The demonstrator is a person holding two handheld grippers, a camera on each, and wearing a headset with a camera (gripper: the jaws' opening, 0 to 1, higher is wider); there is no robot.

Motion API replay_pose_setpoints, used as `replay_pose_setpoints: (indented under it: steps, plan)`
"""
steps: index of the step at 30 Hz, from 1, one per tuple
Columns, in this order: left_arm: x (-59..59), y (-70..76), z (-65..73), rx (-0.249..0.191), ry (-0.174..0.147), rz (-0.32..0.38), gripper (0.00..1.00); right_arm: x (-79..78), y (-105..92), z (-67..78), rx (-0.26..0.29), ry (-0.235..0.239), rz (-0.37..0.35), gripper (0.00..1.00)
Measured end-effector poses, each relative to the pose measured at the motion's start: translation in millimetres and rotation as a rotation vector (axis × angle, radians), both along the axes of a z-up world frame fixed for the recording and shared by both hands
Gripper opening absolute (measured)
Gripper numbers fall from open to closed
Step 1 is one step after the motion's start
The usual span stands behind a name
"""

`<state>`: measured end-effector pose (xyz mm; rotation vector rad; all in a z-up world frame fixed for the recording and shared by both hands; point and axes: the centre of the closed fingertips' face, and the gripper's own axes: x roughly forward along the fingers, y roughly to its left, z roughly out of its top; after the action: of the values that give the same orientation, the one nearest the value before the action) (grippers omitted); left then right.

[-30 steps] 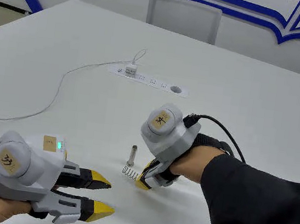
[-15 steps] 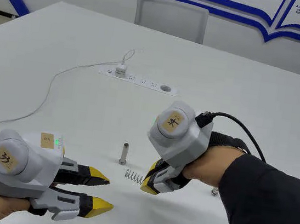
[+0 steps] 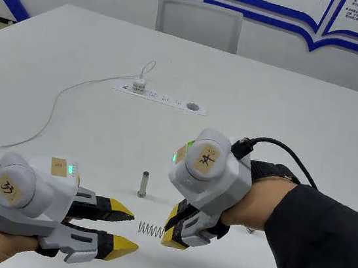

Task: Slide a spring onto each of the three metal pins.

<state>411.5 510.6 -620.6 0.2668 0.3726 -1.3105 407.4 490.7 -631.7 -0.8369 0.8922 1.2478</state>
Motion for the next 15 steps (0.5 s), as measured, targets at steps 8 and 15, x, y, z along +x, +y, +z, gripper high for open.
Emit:
replay_pose_setpoints:
  steps: [8, 15]
  plan:
    - [-5.7, -3.4, -0.7, 0.0, -0.003, -0.035, 0.24, -7.9, 8.6, 3.8, -0.002, -0.006, 0.082, 0.12]
    - [-12.2, -5.8, -1.6, 0.003, -0.018, -0.068, 0.14, -11.7, 9.8, 5.4, -0.01, 0.0, 0.104, 0.12]
